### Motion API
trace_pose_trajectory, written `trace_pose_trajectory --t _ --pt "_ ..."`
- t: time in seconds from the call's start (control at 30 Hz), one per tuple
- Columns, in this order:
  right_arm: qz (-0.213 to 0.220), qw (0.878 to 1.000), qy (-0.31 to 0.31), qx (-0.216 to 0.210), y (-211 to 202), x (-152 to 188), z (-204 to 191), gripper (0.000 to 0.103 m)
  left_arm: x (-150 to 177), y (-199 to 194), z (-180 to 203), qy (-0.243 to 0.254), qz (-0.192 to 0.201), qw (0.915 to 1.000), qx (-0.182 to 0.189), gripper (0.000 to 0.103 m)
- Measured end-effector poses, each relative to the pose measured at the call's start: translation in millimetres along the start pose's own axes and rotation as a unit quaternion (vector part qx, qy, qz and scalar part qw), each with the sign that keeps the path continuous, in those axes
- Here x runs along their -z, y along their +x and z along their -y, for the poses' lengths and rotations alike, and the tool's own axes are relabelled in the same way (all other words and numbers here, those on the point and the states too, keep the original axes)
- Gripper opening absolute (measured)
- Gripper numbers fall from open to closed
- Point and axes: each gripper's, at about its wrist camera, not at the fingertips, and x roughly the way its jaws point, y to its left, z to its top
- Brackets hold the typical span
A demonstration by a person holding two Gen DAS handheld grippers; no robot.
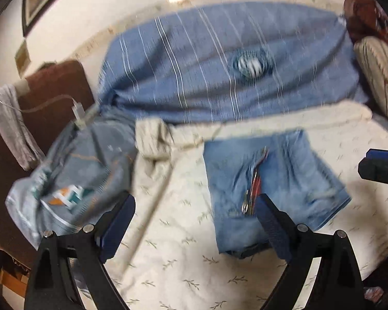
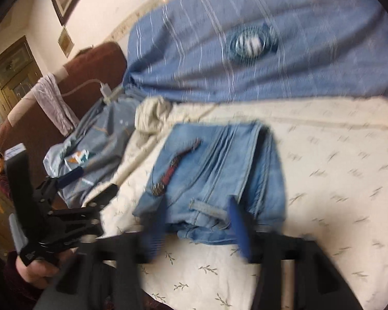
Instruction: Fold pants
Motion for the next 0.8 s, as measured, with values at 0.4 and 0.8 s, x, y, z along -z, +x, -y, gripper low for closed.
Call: trace_pose_trajectory --t 0.4,0.8 --pt "0.075 0.995 -0.067 0.020 -79 -2 -49 0.065 -22 -77 -10 -0.018 0.062 0.9979 -0.001 0.094" --pt "0.117 0.989 -0.092 0.027 -117 2 -71 0.065 -34 -125 -19 -0.038 0.090 0.9952 -0.002 0.096"
